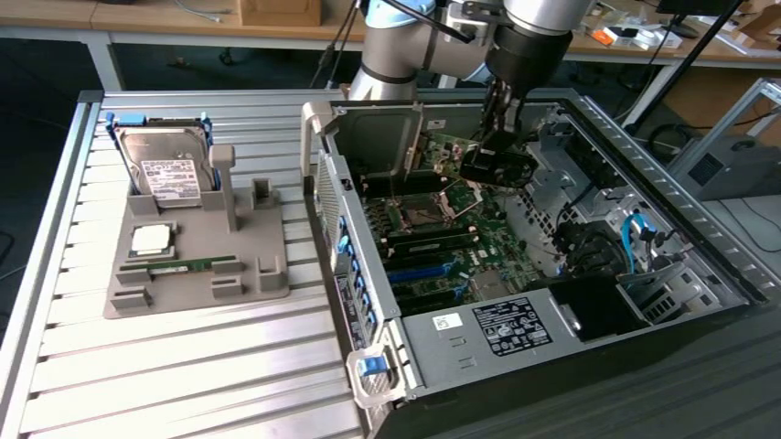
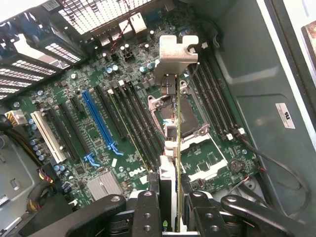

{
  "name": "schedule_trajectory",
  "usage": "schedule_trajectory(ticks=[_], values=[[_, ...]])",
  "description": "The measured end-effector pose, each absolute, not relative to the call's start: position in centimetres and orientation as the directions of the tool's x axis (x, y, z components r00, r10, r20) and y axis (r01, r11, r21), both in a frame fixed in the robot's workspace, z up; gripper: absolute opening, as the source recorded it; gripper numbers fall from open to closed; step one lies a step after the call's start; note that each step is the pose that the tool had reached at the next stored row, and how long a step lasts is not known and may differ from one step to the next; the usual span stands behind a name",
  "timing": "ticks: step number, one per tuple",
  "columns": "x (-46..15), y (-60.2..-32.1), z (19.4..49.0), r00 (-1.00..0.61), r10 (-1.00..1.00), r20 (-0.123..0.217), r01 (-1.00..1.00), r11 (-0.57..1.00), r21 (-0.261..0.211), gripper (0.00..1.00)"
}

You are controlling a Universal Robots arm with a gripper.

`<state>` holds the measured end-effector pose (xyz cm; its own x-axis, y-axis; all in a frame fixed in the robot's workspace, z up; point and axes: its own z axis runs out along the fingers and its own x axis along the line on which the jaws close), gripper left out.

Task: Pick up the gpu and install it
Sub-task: 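Insert the gpu into the slot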

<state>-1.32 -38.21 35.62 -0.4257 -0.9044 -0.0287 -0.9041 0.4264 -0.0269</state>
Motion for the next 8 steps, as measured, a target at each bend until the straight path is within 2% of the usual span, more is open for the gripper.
schedule_trajectory(ticks=[8], values=[[-1.32, -38.21, 35.61, -0.399, -0.917, -0.029, -0.916, 0.399, -0.027, 0.27]])
